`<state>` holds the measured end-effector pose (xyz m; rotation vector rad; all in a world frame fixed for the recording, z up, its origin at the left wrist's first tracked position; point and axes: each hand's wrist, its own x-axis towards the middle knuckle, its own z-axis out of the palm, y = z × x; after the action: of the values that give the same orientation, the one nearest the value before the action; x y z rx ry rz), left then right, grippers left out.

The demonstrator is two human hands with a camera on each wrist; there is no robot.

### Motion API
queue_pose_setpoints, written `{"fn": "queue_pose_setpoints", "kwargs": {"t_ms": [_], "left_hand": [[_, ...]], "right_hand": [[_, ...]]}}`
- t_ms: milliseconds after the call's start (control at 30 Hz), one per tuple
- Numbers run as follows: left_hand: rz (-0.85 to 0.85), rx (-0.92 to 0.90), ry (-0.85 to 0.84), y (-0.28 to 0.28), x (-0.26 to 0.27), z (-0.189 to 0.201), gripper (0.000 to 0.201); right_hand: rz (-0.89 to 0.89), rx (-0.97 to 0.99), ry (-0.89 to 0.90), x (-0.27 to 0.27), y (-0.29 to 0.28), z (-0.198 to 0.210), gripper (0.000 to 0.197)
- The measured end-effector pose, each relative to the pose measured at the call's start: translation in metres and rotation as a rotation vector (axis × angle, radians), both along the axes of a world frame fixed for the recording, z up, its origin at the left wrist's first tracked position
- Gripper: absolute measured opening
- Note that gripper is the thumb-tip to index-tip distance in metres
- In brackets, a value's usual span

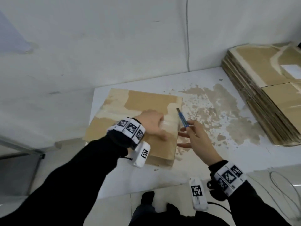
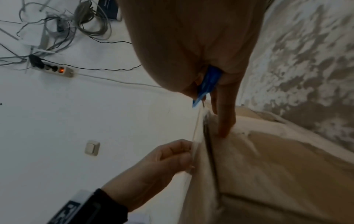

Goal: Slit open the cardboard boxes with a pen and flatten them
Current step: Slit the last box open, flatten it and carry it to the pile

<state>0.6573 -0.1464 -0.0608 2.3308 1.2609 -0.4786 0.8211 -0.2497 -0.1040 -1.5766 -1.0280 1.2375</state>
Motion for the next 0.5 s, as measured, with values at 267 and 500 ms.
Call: {"fn": "queue_pose_setpoints", "kwargs": {"t_ms": [267,500], "left_hand": [[0.071,0.014,-0.344,-0.010,-0.008,-0.018,0.050],[0.035,0.084,-0.415,-0.012,-0.012,-0.018,0.056]], "right_hand": [[0.432,0.016,-0.517,0.059,-0.007,0.015,0.033],[0.663,-0.030,-0.510,0.077,0.001,0.028,0.032]]}}
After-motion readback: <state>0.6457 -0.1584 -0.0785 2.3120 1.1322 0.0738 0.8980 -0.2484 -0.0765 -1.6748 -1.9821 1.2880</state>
